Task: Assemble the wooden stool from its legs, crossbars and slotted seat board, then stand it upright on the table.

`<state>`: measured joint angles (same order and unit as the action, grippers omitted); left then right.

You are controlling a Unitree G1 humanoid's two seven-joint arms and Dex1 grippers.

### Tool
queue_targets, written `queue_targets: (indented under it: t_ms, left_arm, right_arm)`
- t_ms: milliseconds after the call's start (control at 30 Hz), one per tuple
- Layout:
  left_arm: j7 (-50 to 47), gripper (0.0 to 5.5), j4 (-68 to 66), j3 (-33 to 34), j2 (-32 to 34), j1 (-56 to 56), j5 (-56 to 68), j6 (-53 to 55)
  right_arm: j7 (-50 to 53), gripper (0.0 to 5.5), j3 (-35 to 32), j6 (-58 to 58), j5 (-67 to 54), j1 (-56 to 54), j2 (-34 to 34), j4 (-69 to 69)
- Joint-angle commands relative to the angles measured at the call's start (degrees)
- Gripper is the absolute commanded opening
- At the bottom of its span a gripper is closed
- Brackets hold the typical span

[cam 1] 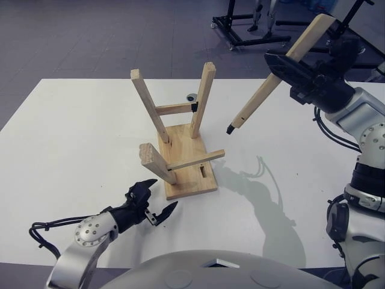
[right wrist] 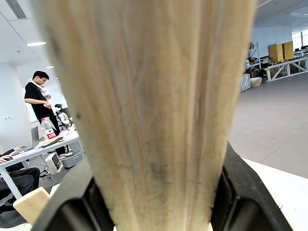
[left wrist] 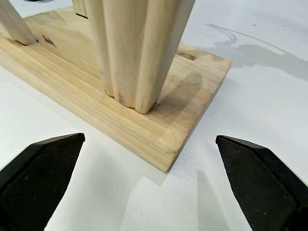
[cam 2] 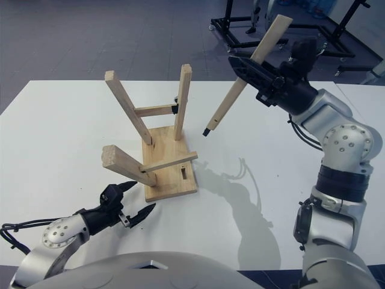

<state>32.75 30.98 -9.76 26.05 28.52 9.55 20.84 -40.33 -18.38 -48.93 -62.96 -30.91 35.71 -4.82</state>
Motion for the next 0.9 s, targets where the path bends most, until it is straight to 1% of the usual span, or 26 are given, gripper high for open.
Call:
queue_targets:
  t_ms: [33,100,233,300,400,467,533,600,667,733,800,900]
  left_arm:
    - [-5.1,5.01,-3.0,-2.6,-3.0,0.2,-3.8,-1.0]
    - [-6.1,5.01,-7.4,-1.7,-2.1,-0.5,-5.6,-2.9]
    - [-4.8,5.01,-19.0,5.6,2.8,-2.9,-5.5,-7.6]
    - [-4.1,5.01,-22.9,8.1,4.7,-3.9,-5.4,-9.8]
    - [-4.2,5.01,-25.9,9.7,5.6,-5.4,-5.6,-11.2]
    - [-3.6,5.01,-25.8,11.0,4.8,-6.8,-3.0,-10.3]
    - [0.5,5.01,-21.6,12.6,3.8,-7.7,5.9,-6.0]
    - [6.0,5.01,-18.1,15.4,6.1,-9.9,14.5,-0.9]
    - [10.4,5.01,-18.8,19.9,10.8,-15.1,20.1,4.3]
    - [10.9,5.01,-25.2,23.5,14.8,-21.7,19.4,4.8]
    - [10.7,5.01,-29.5,26.4,16.8,-25.7,19.4,5.3]
    - [11.7,5.01,-31.1,28.2,17.5,-26.5,19.8,6.0]
  right_arm:
    - [-0.6,2.07,1.1,-2.1,0.0,-3.4,0.4,1.4]
    - [-1.1,2.07,1.0,-2.3,0.3,-3.7,0.7,1.8]
    - [-1.8,2.07,0.3,-1.4,0.9,-2.8,0.4,1.5]
    - [-1.6,2.07,0.3,-1.1,0.9,-1.7,-0.3,0.7]
    - [-0.9,2.07,0.4,-1.1,0.6,-0.5,-1.8,-0.6]
    - [-0.3,2.07,0.9,-1.2,0.5,0.1,-3.0,-1.8]
    - [0.8,2.07,0.9,-0.8,0.3,1.3,-4.2,-4.3]
    - [2.6,2.07,1.0,0.4,0.8,4.1,-5.6,-8.8]
    - [3.3,2.07,2.5,2.8,3.5,8.5,-6.7,-13.9]
    - [1.9,2.07,4.8,7.1,8.7,13.0,-6.6,-17.0]
    - [0.6,2.07,5.5,11.7,12.9,16.8,-6.4,-18.9]
    - [-1.2,2.07,6.1,16.1,17.3,22.8,-5.8,-21.0]
